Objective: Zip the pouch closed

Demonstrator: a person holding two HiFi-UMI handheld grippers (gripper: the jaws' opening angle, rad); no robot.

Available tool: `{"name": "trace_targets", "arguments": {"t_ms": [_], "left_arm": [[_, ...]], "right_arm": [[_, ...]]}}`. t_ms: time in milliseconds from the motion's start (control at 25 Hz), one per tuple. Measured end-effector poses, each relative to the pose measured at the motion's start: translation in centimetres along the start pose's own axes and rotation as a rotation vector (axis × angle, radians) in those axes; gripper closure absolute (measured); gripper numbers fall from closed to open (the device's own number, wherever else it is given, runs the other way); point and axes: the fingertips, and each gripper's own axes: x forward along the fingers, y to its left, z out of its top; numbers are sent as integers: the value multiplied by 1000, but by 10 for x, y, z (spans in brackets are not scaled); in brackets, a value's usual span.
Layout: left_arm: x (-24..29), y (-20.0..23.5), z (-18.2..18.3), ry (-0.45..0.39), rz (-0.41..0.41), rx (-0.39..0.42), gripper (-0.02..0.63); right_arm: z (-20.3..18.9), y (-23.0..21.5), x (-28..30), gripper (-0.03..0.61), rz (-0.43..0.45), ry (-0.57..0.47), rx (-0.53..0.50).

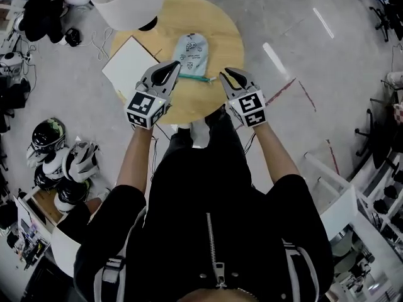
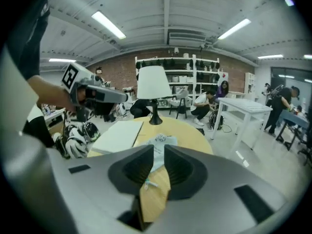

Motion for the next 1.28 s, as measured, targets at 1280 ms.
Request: {"name": "trace_targets", "arguments": {"t_ms": [1280], "left_arm": [[-58,36,-44,56,214,-99,614]], "right_arm": [[-135,48,96,558,467,463,-505]]}}
